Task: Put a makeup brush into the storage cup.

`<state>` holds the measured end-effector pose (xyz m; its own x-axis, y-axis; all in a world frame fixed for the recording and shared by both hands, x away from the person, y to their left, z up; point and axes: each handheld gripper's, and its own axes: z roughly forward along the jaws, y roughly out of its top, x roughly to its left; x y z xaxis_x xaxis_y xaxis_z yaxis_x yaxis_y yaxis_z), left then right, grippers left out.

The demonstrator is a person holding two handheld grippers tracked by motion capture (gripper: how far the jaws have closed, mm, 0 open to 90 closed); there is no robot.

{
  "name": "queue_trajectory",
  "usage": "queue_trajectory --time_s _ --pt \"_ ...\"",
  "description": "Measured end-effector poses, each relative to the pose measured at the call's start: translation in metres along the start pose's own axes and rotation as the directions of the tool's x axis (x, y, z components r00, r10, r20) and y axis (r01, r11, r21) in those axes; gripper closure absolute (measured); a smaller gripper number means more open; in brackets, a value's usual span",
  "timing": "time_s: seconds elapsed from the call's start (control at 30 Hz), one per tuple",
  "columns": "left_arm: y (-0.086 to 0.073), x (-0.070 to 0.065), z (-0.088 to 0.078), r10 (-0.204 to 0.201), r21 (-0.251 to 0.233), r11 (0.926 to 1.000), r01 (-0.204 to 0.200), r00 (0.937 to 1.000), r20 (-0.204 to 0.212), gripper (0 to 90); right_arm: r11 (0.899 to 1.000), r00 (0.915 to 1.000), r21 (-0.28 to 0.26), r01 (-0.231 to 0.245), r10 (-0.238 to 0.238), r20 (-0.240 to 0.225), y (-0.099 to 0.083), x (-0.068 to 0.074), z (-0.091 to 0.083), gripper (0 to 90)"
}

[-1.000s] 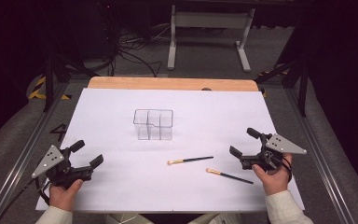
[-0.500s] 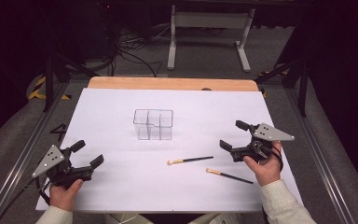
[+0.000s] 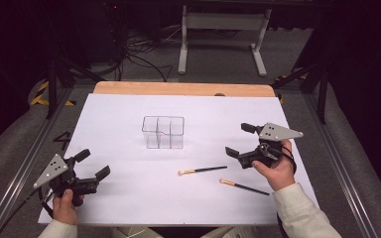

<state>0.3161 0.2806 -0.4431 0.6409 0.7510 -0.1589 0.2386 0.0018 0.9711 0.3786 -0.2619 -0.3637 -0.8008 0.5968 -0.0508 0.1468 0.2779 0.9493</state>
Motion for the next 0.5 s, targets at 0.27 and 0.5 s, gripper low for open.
queue_trajectory --time_s 0.27,0.5 --pt "-0.001 0.000 0.001 0.019 0.006 0.9998 -0.019 0.9998 -0.002 0.3 0.989 0.9962 0.127 0.073 -0.066 -0.056 0.019 0.005 0.014 1.2" --pt "-0.002 -0.001 0.002 0.021 0.004 0.9998 -0.021 0.9998 -0.002 0.3 0.958 0.9889 0.248 0.141 -0.124 -0.082 0.030 0.006 0.026 2.7"
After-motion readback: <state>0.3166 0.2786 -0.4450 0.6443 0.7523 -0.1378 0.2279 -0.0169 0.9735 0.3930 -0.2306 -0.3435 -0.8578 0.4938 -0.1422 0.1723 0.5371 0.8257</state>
